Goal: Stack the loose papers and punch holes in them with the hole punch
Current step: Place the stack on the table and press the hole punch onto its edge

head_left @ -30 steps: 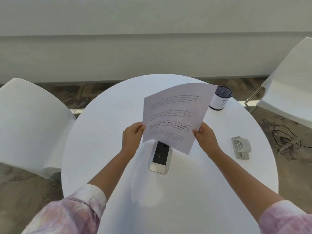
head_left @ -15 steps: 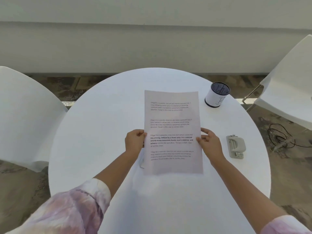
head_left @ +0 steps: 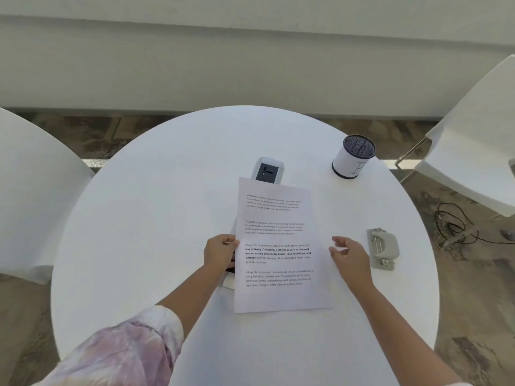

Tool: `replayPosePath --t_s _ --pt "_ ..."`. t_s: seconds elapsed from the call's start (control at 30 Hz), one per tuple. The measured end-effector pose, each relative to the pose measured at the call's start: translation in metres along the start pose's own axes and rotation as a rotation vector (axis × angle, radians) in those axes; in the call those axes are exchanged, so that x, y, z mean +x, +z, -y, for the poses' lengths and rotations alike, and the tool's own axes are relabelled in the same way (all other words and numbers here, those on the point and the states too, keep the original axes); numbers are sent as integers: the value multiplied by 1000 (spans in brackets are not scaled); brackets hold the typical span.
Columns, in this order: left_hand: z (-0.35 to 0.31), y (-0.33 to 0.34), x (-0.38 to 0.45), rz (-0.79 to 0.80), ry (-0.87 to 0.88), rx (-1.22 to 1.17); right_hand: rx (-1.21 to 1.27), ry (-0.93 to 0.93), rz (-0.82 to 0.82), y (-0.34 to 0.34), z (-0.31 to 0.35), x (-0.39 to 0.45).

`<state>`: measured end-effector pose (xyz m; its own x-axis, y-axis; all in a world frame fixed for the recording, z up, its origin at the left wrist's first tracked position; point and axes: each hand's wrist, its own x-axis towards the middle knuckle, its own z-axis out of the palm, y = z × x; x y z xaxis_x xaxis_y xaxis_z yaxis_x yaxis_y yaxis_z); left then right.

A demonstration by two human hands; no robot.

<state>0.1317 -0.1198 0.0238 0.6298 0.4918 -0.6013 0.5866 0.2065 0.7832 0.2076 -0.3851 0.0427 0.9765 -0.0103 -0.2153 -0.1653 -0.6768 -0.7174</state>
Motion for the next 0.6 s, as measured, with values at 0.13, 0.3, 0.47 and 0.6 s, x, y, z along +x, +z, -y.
replayPosePath --t_s 0.13,0.3,0.47,0.6 --pt "0 -3 3 20 -6 -29 -289 -97 -298 -28 -5 24" --pt "1 -4 7 50 -24 -73 -347 279 -311 -53 -14 43" --pt "0 -5 6 81 -28 -101 -235 390 -233 -58 -28 50" --pt "0 -5 8 91 -31 -102 -157 355 -212 -59 -26 46"
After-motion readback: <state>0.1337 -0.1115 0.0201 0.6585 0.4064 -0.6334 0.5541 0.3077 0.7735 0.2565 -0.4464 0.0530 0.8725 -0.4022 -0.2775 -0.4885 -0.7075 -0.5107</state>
